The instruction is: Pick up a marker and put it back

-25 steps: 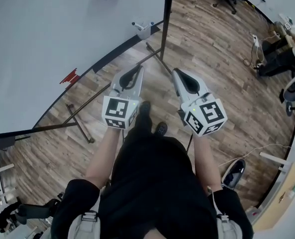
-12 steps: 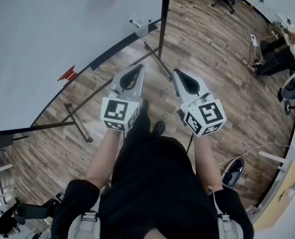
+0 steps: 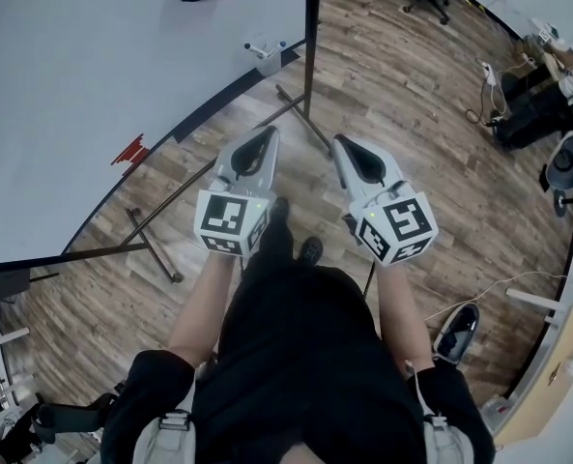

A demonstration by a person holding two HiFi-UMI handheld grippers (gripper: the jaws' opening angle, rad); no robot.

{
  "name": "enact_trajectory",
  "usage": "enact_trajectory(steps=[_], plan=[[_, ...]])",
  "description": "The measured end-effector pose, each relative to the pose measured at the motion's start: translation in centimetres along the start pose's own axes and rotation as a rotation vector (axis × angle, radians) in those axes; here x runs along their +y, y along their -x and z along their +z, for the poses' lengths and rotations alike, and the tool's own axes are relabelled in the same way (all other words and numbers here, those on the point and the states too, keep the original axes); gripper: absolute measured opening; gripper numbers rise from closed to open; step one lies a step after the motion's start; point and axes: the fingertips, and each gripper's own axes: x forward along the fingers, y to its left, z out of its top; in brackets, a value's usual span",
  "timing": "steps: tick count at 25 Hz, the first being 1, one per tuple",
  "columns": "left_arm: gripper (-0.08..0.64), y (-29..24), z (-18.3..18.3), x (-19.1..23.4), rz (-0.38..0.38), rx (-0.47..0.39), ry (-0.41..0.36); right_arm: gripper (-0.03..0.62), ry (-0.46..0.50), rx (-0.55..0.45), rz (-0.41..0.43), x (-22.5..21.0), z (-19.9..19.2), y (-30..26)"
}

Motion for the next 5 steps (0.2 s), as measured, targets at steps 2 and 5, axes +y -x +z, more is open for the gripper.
enact_trajectory(steps=[2, 5], plan=[[0.011, -0.08, -0.06, -0.04, 0.000, 0.004, 0.001, 0.001, 0.001, -0.001, -0.003, -0.20, 0.07, 0.12], [0.011, -0.17, -0.18, -0.12, 0.001, 0.007, 0.005, 0.002, 0.002, 0.003, -0.007, -0.43, -0.08, 0.29]])
